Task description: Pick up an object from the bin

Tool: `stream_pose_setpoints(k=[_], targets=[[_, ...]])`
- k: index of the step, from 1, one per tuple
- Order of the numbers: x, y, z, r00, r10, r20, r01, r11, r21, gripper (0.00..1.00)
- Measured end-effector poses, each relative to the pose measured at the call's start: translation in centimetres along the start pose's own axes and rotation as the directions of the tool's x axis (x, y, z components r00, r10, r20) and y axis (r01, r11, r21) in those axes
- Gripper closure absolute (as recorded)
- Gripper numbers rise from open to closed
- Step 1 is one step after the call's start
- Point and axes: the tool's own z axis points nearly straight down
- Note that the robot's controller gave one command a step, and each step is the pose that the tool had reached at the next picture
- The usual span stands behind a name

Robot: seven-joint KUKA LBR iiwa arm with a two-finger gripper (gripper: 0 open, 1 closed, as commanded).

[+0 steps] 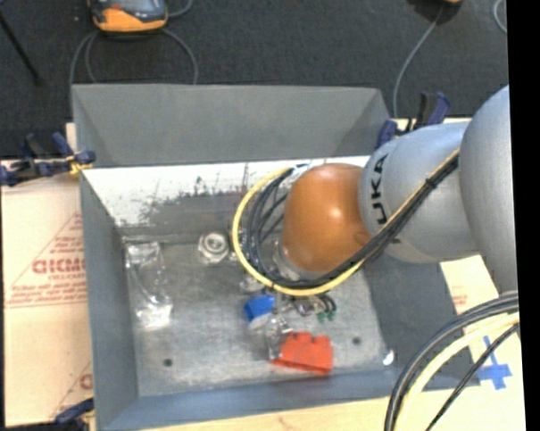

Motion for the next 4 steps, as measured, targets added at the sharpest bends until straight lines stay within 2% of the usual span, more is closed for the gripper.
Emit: stream_pose_setpoints(k=[1, 2, 3, 4], targets=[[1.7, 0.4, -0.5, 0.975, -0.22, -0.012, 0.22, 0.975, 0.003, 0.0], [1.7, 0.6, -0.5, 0.976, -0.217, -0.012, 0.217, 0.976, -0.001, 1.0], [-12.6, 0.8, -5.2, 0.949, -0.316, 0.002, 0.316, 0.949, 0.006, 1.0], [-12.7, 0.7, -11.2, 0.963, -0.268, 0.002, 0.268, 0.963, 0.003, 1.0]])
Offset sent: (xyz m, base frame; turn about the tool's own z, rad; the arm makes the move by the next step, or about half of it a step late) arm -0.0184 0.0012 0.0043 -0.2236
